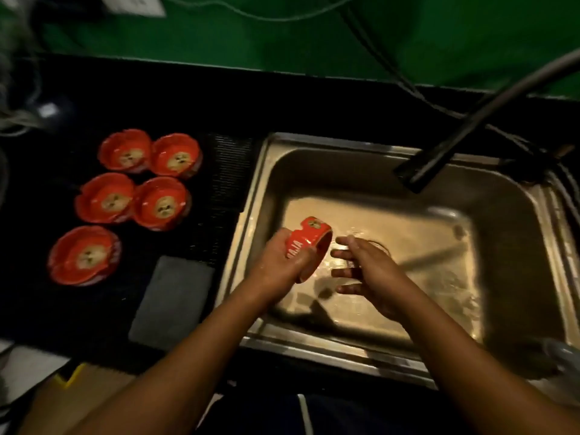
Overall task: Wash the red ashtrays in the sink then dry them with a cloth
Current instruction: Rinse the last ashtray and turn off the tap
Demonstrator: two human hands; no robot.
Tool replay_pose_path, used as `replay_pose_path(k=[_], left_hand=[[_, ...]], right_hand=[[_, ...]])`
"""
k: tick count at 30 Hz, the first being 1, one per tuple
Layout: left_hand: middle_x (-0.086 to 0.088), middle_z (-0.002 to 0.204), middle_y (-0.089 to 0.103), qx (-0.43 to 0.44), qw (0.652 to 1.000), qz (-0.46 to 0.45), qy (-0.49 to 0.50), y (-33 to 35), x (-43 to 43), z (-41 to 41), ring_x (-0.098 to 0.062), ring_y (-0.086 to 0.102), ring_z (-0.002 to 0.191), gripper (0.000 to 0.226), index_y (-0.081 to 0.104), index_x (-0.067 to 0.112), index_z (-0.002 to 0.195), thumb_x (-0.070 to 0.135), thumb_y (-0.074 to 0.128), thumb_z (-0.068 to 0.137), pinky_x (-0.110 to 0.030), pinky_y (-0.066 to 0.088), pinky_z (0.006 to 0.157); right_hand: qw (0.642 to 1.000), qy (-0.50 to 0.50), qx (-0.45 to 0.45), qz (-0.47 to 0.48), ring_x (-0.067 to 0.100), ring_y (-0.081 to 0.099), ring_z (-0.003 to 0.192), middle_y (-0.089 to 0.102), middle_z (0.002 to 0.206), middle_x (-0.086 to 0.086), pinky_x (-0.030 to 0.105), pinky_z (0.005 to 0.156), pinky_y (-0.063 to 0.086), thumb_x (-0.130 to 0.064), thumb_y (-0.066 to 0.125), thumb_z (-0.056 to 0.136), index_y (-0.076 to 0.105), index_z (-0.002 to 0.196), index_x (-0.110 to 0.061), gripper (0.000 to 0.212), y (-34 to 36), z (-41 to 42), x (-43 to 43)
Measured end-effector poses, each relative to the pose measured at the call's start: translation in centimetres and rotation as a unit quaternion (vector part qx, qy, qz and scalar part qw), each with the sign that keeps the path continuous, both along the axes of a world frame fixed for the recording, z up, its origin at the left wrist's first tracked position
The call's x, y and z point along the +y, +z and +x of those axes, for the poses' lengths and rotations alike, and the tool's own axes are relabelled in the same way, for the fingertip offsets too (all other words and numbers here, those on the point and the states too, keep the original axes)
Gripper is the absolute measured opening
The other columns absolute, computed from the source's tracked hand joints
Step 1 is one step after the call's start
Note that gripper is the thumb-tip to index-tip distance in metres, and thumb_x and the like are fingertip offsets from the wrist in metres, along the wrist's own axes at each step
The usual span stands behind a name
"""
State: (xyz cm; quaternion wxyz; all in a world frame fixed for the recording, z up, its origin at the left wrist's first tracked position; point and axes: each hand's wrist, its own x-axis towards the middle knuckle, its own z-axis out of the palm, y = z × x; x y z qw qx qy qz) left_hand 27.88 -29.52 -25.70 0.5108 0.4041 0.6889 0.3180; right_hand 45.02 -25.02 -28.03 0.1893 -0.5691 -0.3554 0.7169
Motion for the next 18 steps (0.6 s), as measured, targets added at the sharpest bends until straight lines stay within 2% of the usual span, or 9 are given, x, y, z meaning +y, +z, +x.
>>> replay_pose_path(k=[3,5,6,8,10,12,14,16,18], left_hand=[[0.006,0.092,0.061,0.074,0.993,0.087,-0.035,1.8,-2.9,-4.0,-0.004,0.06,0.08,0.021,0.05,0.023,0.104,0.027,0.064,0.089,-0.022,0.05,0.07],[0.008,0.092,0.056,0.119,0.983,0.128,-0.062,2.5,-4.5,-6.7,0.0,0.056,0.079,0.023,0.048,0.025,0.102,0.024,0.065,0.088,-0.013,0.043,0.067],[0.007,0.096,0.054,0.167,0.971,0.151,-0.081,2.5,-5.3,-8.1,-0.003,0.054,0.085,0.024,0.049,0.024,0.104,0.026,0.065,0.087,-0.015,0.041,0.072],[0.001,0.101,0.056,0.286,0.924,0.219,-0.131,2.1,-6.7,-11.0,-0.014,0.051,0.097,0.028,0.056,0.018,0.107,0.032,0.064,0.084,-0.029,0.04,0.083],[-0.004,0.105,0.061,0.362,0.878,0.257,-0.178,1.6,-7.9,-13.9,-0.024,0.053,0.102,0.036,0.056,0.016,0.108,0.04,0.059,0.082,-0.041,0.043,0.085],[-0.006,0.111,0.058,0.385,0.863,0.267,-0.189,1.3,-9.1,-16.3,-0.025,0.051,0.104,0.042,0.05,0.022,0.113,0.049,0.055,0.081,-0.043,0.047,0.086],[-0.001,0.12,0.05,0.348,0.889,0.264,-0.141,1.5,-10.3,-18.4,-0.018,0.042,0.112,0.053,0.043,0.028,0.12,0.056,0.057,0.077,-0.031,0.041,0.094],[0.006,0.127,0.039,0.279,0.928,0.244,-0.03,1.6,-11.2,-20.2,-0.011,0.035,0.119,0.057,0.038,0.034,0.126,0.059,0.055,0.077,-0.02,0.032,0.096],[0.005,0.135,0.034,0.172,0.966,0.162,0.107,1.8,-11.5,-21.5,-0.012,0.036,0.126,0.052,0.036,0.036,0.131,0.055,0.054,0.085,-0.024,0.033,0.097]], right_hand=[[0.995,0.018,0.093,-0.044,0.029,0.066,0.098,0.066,0.12,0.006,0.04,0.07,0.055,-0.059,0.044,0.085,0.059,0.123,-0.026,0.053,2.6,-4.8,-0.8],[0.986,0.037,0.142,-0.077,0.029,0.068,0.091,0.07,0.113,0.008,0.042,0.072,0.055,-0.063,0.044,0.078,0.06,0.12,-0.025,0.059,4.0,-7.9,-1.5],[0.982,0.048,0.16,-0.093,0.03,0.069,0.088,0.071,0.109,0.009,0.042,0.072,0.054,-0.065,0.043,0.077,0.06,0.119,-0.023,0.062,4.6,-9.3,-2.0],[0.976,0.061,0.175,-0.114,0.028,0.068,0.081,0.068,0.099,0.012,0.039,0.067,0.056,-0.065,0.046,0.079,0.06,0.118,-0.017,0.064,5.5,-12.2,-2.8],[0.981,0.065,0.152,-0.105,0.023,0.068,0.069,0.064,0.09,0.011,0.037,0.06,0.057,-0.051,0.053,0.088,0.06,0.113,-0.013,0.046,5.9,-15.0,-3.7],[0.988,0.066,0.109,-0.082,0.018,0.065,0.058,0.061,0.088,0.01,0.033,0.055,0.057,-0.027,0.054,0.095,0.059,0.105,-0.012,0.019,6.1,-17.4,-4.5],[0.991,0.067,0.092,-0.07,0.018,0.064,0.059,0.061,0.095,0.012,0.031,0.052,0.055,-0.015,0.051,0.095,0.059,0.107,-0.012,0.014,5.9,-19.5,-5.3],[0.992,0.063,0.092,-0.063,0.017,0.063,0.058,0.061,0.095,0.012,0.031,0.053,0.054,-0.011,0.049,0.094,0.056,0.114,-0.012,0.021,5.7,-21.1,-6.0],[0.992,0.062,0.096,-0.058,0.012,0.061,0.052,0.06,0.091,0.01,0.032,0.055,0.052,-0.008,0.047,0.094,0.052,0.118,-0.013,0.025,5.5,-22.3,-6.6]])
